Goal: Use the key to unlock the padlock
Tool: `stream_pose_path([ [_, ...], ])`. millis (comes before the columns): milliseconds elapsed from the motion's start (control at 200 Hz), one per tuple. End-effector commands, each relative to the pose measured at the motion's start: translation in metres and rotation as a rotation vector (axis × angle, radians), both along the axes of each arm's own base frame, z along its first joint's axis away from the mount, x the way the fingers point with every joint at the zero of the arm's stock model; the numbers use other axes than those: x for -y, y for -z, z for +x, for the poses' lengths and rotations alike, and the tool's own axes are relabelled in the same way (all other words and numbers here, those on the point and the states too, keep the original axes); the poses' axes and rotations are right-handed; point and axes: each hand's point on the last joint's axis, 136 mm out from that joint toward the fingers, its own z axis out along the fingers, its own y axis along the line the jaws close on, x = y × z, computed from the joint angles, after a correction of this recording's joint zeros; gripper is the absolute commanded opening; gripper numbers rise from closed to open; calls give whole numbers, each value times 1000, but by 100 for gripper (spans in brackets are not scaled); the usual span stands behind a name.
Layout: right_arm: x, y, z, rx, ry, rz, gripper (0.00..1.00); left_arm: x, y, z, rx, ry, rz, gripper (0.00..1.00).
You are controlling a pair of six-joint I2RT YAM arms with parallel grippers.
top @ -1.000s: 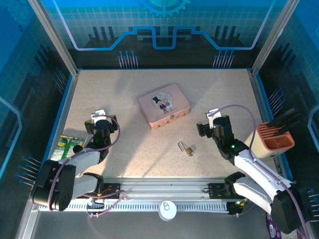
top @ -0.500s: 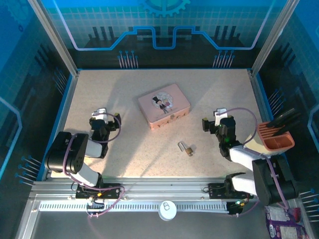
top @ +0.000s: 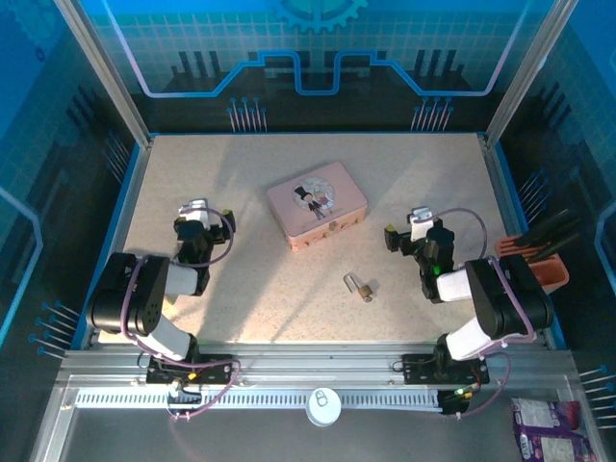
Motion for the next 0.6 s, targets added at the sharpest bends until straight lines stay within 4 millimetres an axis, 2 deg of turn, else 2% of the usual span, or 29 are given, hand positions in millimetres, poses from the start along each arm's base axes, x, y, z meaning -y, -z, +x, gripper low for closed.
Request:
stream_pose_path([
  [0, 30, -16, 13, 43, 177, -4, 100, 2, -7, 4, 17, 13, 5, 99],
  [55, 36, -17, 14, 41, 206, 12, 100, 2, -7, 4, 17, 13, 5, 99],
  [595, 28, -15, 16, 31, 166, -6, 100, 2, -7, 4, 16, 13, 5, 99],
])
